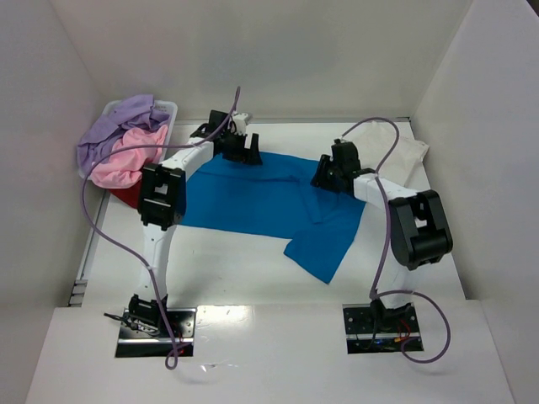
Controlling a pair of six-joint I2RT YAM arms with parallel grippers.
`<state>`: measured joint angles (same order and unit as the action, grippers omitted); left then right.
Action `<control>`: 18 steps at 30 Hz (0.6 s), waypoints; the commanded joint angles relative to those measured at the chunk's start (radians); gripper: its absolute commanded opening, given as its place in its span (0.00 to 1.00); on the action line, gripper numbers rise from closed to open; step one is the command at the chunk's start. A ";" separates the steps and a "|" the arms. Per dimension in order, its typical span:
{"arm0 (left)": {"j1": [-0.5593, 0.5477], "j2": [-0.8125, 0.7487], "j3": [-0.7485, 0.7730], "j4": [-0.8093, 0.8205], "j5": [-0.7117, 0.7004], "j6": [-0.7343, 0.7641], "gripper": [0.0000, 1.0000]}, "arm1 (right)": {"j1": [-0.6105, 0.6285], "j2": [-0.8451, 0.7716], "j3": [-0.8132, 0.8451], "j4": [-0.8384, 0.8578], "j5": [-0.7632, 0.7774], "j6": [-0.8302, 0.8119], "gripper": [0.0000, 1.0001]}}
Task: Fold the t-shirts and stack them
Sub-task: Fold the flattened tshirt in 1/3 of the way
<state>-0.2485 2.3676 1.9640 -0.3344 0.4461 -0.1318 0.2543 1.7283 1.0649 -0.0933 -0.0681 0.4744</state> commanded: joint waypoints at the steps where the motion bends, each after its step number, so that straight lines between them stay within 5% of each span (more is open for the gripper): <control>1: 0.002 0.016 0.038 0.021 -0.004 -0.023 0.99 | -0.004 0.048 0.084 0.075 0.036 -0.008 0.46; 12: 0.002 0.025 0.018 0.021 -0.023 0.004 0.99 | -0.004 0.152 0.135 0.118 0.017 -0.039 0.57; 18: 0.011 0.047 0.027 0.001 -0.023 -0.014 0.99 | -0.004 0.214 0.181 0.099 -0.042 -0.039 0.41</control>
<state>-0.2459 2.3886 1.9640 -0.3370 0.4133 -0.1371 0.2543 1.9106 1.1919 -0.0360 -0.0753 0.4519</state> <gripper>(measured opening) 0.992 0.464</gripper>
